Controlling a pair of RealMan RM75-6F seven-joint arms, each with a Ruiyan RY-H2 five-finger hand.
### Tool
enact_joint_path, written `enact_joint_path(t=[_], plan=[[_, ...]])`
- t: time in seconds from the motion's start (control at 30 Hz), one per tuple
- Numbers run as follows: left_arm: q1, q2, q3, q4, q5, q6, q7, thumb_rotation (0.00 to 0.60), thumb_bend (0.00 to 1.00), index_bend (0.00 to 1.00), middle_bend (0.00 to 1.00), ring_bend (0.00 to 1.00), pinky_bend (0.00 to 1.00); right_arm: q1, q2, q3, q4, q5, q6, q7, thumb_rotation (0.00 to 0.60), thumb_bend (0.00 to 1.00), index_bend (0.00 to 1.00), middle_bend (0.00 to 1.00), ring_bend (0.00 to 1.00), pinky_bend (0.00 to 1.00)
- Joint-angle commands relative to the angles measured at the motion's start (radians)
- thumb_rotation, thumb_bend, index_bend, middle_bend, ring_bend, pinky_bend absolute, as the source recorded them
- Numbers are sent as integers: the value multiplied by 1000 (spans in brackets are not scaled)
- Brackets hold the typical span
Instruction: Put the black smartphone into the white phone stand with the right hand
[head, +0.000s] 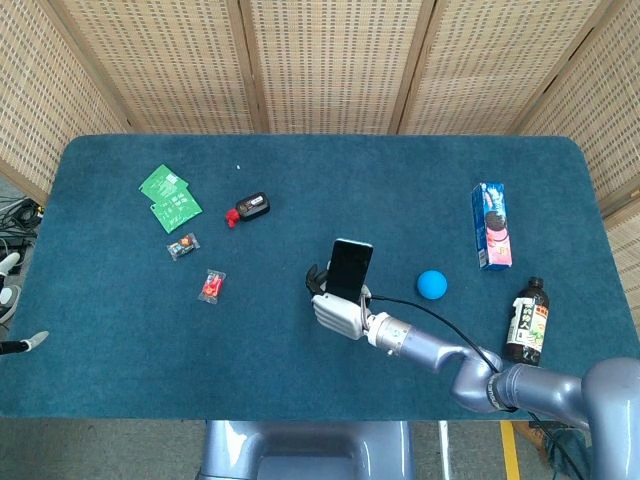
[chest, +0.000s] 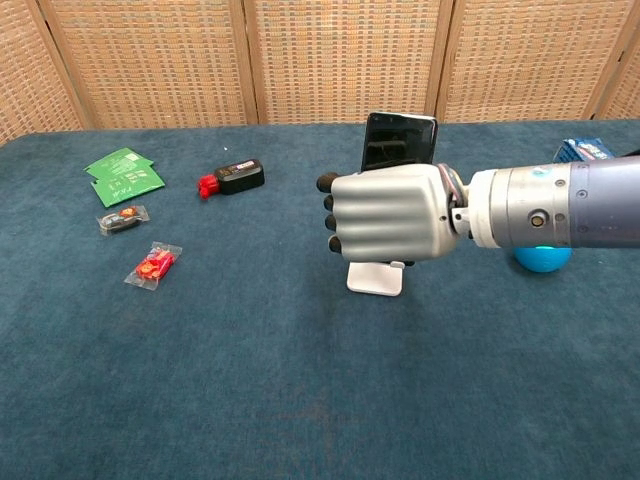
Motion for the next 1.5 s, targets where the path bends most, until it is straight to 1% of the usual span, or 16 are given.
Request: enact_joint_path(t=[0.03, 0.07, 0.17, 0.27, 0.67, 0.77, 0.83, 0.87, 0.9, 1.0, 1.07, 1.1, 1.17, 1.27, 1.37, 1.5], plan=[[0, 0, 0, 0, -1, 0, 0, 600, 0, 0, 0, 0, 0, -1, -3, -2, 3, 9, 4, 6, 600, 268, 376, 488, 494, 305], [0, 0, 0, 1, -1, 0, 0, 600, 0, 0, 0, 0, 0, -2, -3, -1, 4, 12, 8, 7, 600, 246, 271, 396, 459, 283], [-1, 0, 0, 1, -1, -1, 1, 600, 0, 0, 0, 0, 0, -7, -1, -1, -2, 16, 26, -3, 600, 182, 37, 152, 364, 242], [-1, 1, 1, -1, 2, 0, 0, 600, 0, 0, 0, 0, 0, -11, 2, -3, -9, 13, 49, -5, 600, 163, 0, 44, 345, 234], [11, 9, 7, -7, 29, 21, -22, 600, 0, 0, 0, 0, 0, -53, 80, -7, -98, 25, 126, -21, 600, 159, 0, 57, 340, 230], [13, 11, 9, -7, 38, 25, -30, 600, 0, 0, 0, 0, 0, -80, 115, -8, -134, 31, 165, -15, 600, 159, 0, 74, 345, 231], [17, 13, 11, -6, 49, 33, -40, 600, 0, 0, 0, 0, 0, -120, 163, -13, -172, 30, 231, 13, 600, 159, 7, 92, 357, 232], [22, 16, 13, -8, 61, 43, -47, 600, 0, 0, 0, 0, 0, -172, 209, -8, -186, 47, 314, 70, 600, 158, 14, 103, 363, 231], [27, 18, 16, -9, 73, 53, -54, 600, 0, 0, 0, 0, 0, -212, 248, -18, -188, 35, 386, 137, 600, 158, 19, 107, 365, 225], [39, 21, 22, -7, 98, 75, -71, 600, 0, 0, 0, 0, 0, -277, 298, -34, -141, 22, 510, 316, 600, 158, 23, 104, 347, 145], [46, 22, 25, -7, 112, 91, -77, 600, 0, 0, 0, 0, 0, -319, 314, -39, -100, 38, 576, 437, 600, 150, 13, 68, 257, 61], [50, 23, 27, -9, 120, 99, -81, 600, 0, 0, 0, 0, 0, -340, 317, -41, -79, 47, 607, 495, 600, 137, 8, 52, 220, 40], [59, 25, 31, -12, 139, 119, -88, 600, 0, 0, 0, 0, 0, -393, 319, -47, -35, 76, 672, 625, 600, 64, 0, 11, 117, 14], [72, 27, 35, -14, 161, 148, -98, 600, 0, 0, 0, 0, 0, -479, 308, -54, -16, 146, 746, 773, 600, 1, 0, 0, 23, 3], [87, 30, 45, -16, 203, 181, -129, 600, 0, 0, 0, 0, 0, -574, 292, -62, -55, 228, 805, 933, 600, 0, 0, 0, 0, 0], [105, 31, 55, -10, 244, 222, -139, 600, 0, 0, 0, 0, 0, -655, 284, -89, -67, 258, 855, 1052, 600, 0, 0, 0, 0, 0]])
